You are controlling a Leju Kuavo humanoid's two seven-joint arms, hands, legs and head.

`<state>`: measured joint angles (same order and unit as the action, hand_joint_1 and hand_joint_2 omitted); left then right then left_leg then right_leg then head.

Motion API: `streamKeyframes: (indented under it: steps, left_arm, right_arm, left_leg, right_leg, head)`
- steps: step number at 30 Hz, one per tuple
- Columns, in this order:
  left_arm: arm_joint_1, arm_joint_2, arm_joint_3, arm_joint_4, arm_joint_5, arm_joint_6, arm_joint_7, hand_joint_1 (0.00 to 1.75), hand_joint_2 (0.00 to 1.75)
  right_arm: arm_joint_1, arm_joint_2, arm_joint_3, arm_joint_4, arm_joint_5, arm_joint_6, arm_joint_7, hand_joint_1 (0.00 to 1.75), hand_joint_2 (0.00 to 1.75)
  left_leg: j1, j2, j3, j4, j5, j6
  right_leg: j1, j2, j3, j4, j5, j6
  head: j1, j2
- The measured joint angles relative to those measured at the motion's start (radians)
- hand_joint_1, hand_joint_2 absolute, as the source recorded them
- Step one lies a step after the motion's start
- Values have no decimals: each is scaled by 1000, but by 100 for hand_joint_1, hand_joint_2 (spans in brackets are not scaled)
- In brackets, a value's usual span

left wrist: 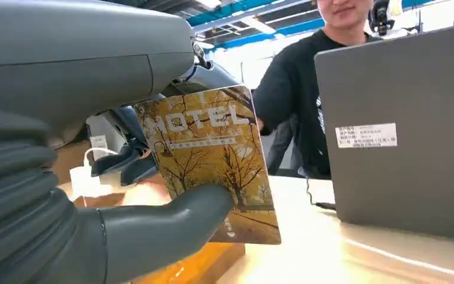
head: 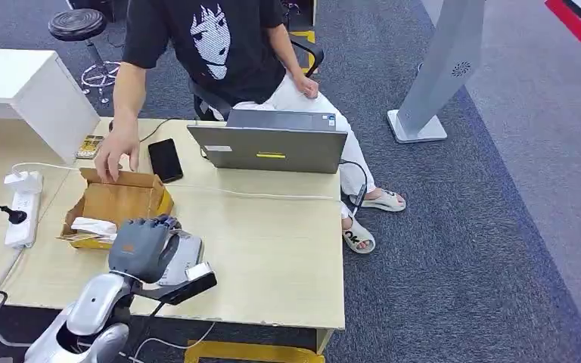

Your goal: Pass the card to the sensor for recognition and then transmit it.

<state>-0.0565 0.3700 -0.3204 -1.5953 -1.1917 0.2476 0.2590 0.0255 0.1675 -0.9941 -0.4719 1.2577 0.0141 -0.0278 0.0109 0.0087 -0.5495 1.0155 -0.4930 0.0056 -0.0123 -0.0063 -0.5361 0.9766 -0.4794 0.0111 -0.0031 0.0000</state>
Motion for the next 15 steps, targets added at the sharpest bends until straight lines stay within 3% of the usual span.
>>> streamKeyframes:
  steps: [15]
  left_arm:
    - [40,-2,-2,0,3,-11,0,175,175]
  right_arm:
    - [6,0,1,-1,-11,7,2,0,175]
  left_leg:
    - [0,0,0,0,0,0]
  right_leg:
    - [0,0,0,0,0,0]
  head:
    - [0,0]
